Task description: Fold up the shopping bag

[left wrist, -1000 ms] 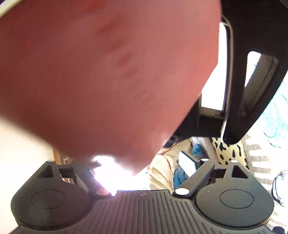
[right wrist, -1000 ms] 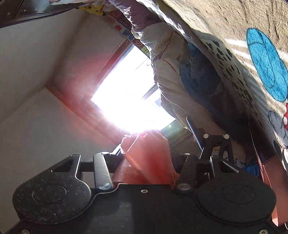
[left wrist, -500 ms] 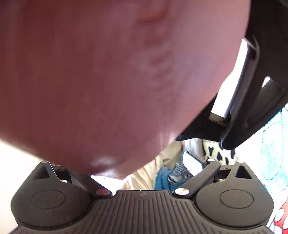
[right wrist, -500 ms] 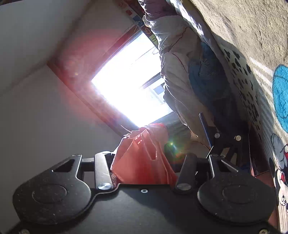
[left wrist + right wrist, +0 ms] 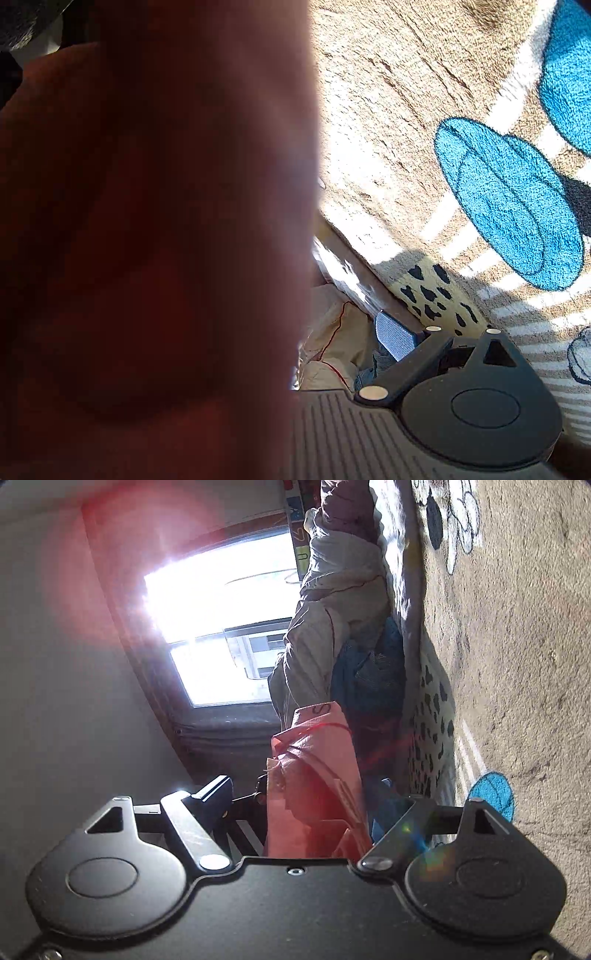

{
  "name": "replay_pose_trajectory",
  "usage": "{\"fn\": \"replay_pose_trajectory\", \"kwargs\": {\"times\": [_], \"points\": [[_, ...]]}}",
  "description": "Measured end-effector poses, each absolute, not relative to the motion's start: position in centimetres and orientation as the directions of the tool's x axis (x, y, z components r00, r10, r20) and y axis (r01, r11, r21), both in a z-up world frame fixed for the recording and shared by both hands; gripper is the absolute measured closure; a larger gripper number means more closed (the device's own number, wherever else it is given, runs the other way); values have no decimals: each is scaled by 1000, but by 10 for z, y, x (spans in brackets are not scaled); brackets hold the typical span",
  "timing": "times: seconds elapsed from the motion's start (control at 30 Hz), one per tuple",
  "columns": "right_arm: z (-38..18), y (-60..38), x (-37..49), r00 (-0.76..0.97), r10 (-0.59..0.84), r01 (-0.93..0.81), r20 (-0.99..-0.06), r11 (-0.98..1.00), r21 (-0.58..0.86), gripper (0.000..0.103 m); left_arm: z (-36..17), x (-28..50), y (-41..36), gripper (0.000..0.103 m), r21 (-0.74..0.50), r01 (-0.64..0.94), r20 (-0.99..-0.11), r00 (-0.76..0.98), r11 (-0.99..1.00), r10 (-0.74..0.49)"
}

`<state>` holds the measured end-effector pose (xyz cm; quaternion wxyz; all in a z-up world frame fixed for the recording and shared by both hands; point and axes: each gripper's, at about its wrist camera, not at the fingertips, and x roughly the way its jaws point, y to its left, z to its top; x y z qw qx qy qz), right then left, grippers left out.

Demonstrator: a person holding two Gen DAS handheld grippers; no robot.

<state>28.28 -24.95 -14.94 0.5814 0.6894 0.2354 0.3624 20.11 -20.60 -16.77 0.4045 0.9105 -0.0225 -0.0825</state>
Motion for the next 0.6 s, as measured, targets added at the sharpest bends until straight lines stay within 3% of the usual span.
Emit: {"fn": "replay_pose_trajectory", "kwargs": {"times": [0.1,0.3,0.6], "points": [[-149,-262,286,639,752,-105,163,-125,987,15,-176,200,-202,5,758,111,-206,976,-643,-75],[-141,-262,286,613,786,-109,-75,179,978,12,-189,188,-205,5,815,147,-213,976,-561,-54],[-136,-197,266,470,836,-336,-284,467,818,9,-203,174,-210,5,870,154,-196,980,-468,-42]]}}
